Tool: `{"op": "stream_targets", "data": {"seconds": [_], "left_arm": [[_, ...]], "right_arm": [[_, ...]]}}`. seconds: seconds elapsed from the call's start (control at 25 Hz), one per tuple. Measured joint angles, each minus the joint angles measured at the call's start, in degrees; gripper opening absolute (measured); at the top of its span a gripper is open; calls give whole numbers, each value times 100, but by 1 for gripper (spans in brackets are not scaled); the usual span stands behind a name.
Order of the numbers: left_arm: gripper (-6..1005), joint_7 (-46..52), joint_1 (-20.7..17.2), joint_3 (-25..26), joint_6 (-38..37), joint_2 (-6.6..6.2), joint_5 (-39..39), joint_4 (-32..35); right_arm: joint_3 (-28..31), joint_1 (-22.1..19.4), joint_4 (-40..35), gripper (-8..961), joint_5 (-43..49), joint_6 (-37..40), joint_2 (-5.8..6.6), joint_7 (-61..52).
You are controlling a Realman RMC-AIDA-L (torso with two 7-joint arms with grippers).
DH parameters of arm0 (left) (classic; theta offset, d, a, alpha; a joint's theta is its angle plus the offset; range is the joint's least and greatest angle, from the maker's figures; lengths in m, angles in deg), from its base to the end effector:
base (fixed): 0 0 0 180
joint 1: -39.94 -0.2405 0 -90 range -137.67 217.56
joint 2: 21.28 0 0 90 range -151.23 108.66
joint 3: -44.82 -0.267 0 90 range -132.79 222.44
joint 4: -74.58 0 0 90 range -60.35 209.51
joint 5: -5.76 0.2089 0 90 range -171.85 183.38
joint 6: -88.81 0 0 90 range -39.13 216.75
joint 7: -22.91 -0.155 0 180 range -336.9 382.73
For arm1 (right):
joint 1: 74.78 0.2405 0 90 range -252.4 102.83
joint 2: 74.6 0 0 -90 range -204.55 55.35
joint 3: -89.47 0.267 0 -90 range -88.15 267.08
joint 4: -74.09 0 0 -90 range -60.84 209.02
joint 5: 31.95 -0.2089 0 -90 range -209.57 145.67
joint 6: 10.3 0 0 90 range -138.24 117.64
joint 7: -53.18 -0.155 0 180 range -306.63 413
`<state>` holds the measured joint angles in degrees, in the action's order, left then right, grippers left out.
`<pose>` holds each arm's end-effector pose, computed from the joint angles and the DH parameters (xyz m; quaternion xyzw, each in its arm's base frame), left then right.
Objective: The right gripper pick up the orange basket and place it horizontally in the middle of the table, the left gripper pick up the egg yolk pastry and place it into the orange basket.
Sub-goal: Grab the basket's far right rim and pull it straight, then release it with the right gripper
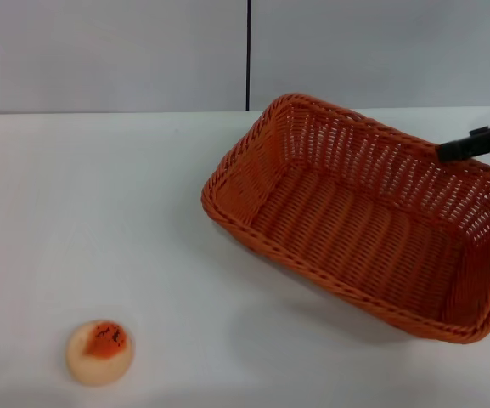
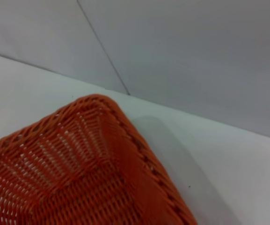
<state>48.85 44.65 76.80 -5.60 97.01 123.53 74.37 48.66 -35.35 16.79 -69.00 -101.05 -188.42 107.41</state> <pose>-0.3993 0.1879 0.0302 -0.6135 -0.2697 -0.3758 0.6401 0.2581 0.3945 0.0639 -0.8888 0.4211 0.0089 0.1805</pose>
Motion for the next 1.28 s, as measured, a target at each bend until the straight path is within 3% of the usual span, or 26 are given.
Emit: {"op": "stream_targets", "data": {"seconds": [0.36,1.08,1.16,1.28], "left_arm": [[805,26,-53,-11,21,9,0,-27],[803,35,-13,-25,22,0,0,-45],[803,40,-17,-25,13,0,0,-47],[802,42,-20,-25,2,3,0,-48]], "right_arm": [[30,21,499,771,-15,506,-205,790],[1,-1,865,725,-84,1020,-243,1202],[-13,-6,867,484,-85,1031,-247,1240],[-7,-15,864,421,-91,1033,-261,1307]]}}
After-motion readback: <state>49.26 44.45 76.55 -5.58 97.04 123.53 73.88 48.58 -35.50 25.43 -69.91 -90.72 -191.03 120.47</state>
